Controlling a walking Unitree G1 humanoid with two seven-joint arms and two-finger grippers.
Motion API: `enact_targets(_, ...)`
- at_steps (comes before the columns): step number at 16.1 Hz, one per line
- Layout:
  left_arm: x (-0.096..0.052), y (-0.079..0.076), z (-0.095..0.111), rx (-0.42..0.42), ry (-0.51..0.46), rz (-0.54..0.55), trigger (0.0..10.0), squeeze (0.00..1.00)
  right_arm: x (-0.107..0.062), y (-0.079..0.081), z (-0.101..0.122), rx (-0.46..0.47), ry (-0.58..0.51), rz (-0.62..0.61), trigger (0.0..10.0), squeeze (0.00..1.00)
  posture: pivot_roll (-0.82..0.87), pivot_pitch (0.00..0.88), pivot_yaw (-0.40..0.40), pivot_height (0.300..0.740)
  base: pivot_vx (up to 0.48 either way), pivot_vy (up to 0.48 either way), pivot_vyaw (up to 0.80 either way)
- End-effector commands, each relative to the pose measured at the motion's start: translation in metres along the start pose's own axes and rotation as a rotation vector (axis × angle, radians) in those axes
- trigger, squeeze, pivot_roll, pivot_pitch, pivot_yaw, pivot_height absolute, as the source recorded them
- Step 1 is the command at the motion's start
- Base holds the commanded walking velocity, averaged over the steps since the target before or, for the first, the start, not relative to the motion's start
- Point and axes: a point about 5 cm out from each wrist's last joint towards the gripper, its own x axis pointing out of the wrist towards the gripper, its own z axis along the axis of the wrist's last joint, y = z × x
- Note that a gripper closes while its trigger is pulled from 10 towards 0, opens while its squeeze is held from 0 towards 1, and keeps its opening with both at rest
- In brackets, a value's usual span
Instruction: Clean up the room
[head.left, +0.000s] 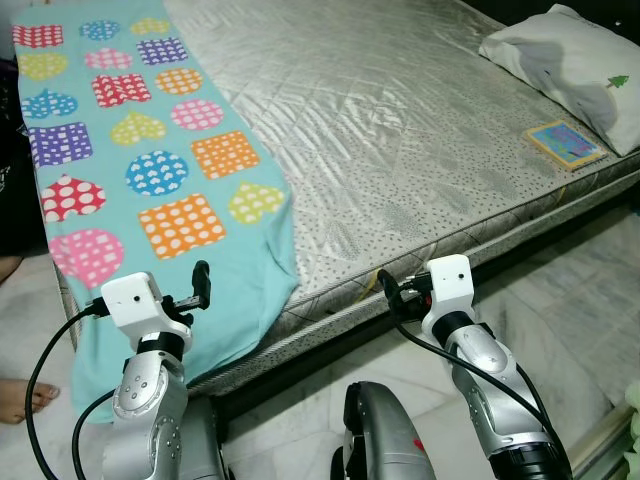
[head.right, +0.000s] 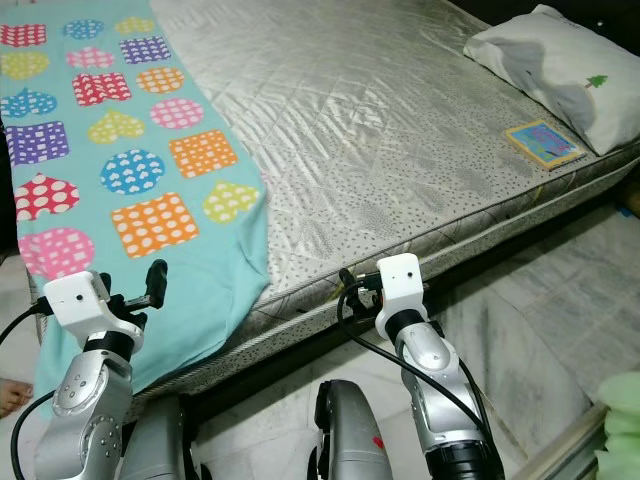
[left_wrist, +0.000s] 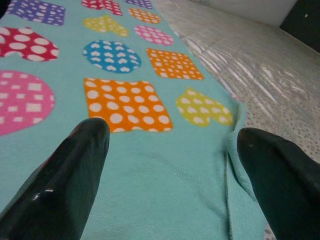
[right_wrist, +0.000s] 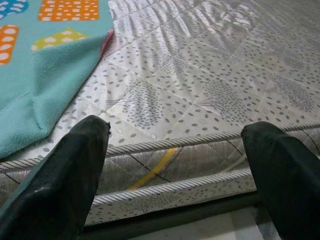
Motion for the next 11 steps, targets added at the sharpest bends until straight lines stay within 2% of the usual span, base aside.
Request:
enact_targets(1, -0.0016, 0.0006, -0.0003, -0.004, 0.002, -0.006, 10.0, 0.0, -0.001, -0.0026, -0.0021, -0.005, 0.011, -0.007, 10.0, 0.0, -0.12, 0.177, -0.084, 0.58, 0.281, 0.0, 0.0)
enact_targets(11, -0.0003, -0.0009, -0.0006, -0.001, 0.002, -0.018, 10.0, 0.0, -0.0004, -0.003, -0.0012, -0.003, 0.005, -0.013, 10.0, 0.0, -0.12, 0.171, -0.081, 0.58, 0.284, 0.0, 0.0)
